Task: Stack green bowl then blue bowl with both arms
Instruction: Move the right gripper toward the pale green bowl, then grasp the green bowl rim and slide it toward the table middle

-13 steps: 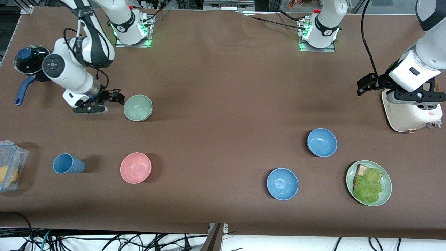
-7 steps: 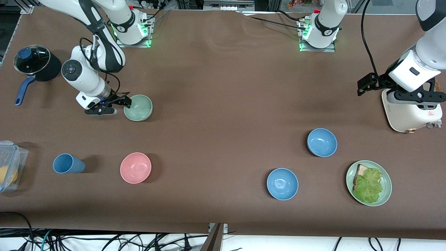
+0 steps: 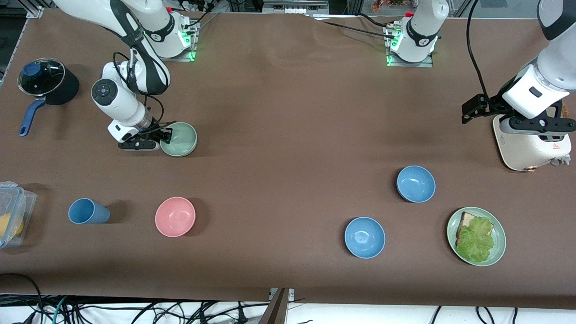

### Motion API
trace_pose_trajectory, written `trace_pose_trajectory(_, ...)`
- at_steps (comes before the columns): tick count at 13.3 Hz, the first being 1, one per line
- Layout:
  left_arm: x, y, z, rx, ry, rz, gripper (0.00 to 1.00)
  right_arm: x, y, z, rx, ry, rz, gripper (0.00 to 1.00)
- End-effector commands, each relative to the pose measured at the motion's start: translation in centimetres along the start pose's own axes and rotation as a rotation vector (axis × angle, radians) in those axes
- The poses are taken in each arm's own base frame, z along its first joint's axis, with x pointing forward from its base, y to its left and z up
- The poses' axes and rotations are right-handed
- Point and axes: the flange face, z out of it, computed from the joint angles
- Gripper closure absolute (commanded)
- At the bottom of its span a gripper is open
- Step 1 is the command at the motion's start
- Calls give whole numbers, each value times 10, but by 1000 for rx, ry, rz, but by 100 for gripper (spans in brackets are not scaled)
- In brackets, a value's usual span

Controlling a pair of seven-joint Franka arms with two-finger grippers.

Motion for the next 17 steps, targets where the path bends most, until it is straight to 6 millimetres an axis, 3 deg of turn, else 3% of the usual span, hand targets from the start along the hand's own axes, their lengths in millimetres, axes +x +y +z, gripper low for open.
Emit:
trace_pose_trajectory(1,3,-2,-6,17,-6,6,0,11,-25,-20,20,6,28,100)
trace_pose_trajectory(3,3,-3,-6,17,-6,5,0,21,-58,-33,37,13,47,100)
trace_pose_trajectory(5,3,-2,-6,17,-6,6,0,41,-107,-58,52,-12,78,100)
trace_pose_trajectory(8,3,-2,-6,17,-6,6,0,75,-215,-69,54,-78,216,100)
trace_pose_trajectory(10,3,-3,-6,17,-6,6,0,72,-288,-61,69,-77,297,100)
trace_pose_trajectory(11,3,-3,-6,16,-6,6,0,71,-310,-53,73,-80,333,100)
trace_pose_trajectory(14,3,-3,-6,17,-6,6,0,65,-356,-32,93,-78,367,100)
trace_pose_trajectory(17,3,-3,-6,17,-6,6,0,63,-362,-15,111,-66,387,100)
